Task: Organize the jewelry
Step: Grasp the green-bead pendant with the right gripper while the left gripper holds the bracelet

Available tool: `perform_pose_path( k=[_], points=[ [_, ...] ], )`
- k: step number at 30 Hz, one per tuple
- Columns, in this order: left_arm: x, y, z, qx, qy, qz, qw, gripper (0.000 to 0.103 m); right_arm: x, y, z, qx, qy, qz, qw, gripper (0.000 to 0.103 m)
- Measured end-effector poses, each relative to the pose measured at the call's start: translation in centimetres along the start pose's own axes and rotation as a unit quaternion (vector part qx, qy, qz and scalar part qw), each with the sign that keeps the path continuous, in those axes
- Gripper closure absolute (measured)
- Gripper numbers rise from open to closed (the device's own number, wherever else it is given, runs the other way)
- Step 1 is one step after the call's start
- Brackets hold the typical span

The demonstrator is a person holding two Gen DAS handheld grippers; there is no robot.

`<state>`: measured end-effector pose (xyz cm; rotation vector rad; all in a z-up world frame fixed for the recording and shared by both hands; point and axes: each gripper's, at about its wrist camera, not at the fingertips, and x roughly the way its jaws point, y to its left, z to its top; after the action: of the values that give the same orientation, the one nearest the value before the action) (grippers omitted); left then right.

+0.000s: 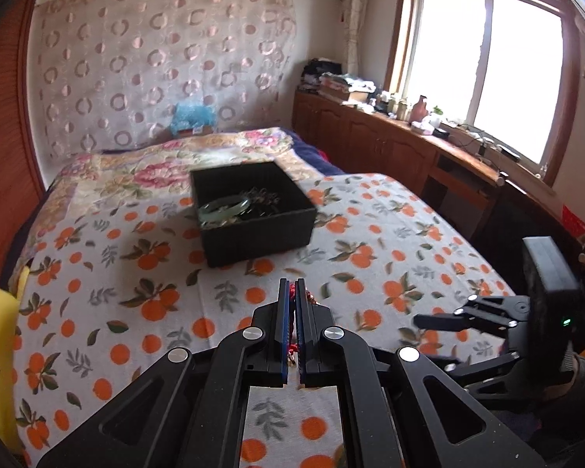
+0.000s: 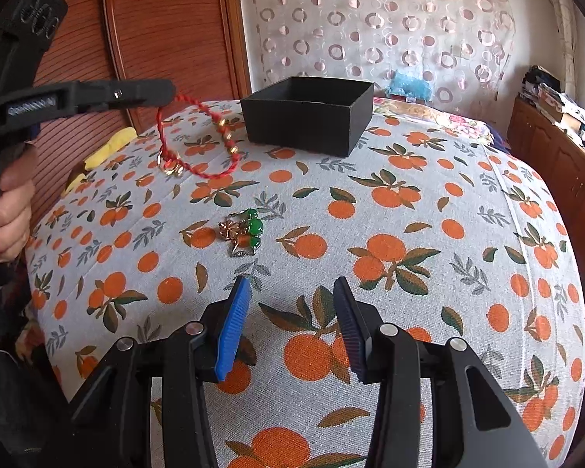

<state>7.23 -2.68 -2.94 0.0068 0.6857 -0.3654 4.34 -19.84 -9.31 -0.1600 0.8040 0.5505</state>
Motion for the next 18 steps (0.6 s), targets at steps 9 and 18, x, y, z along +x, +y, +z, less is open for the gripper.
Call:
perform_pose_path(
  k=[9, 18],
  points=[
    [2.1, 4.8, -2.9, -0.046, 0.056, 0.032, 0.9969, 0.101, 0.0, 0.0, 0.1, 0.002, 0.003, 0.0, 1.0, 0.056],
    [-0.1, 3.5, -0.9, -0.035, 0.018, 0.02, 0.999, 0.101, 0.2, -0.1, 0.0, 0.005, 0.003, 0.002, 1.0, 0.056]
  ],
)
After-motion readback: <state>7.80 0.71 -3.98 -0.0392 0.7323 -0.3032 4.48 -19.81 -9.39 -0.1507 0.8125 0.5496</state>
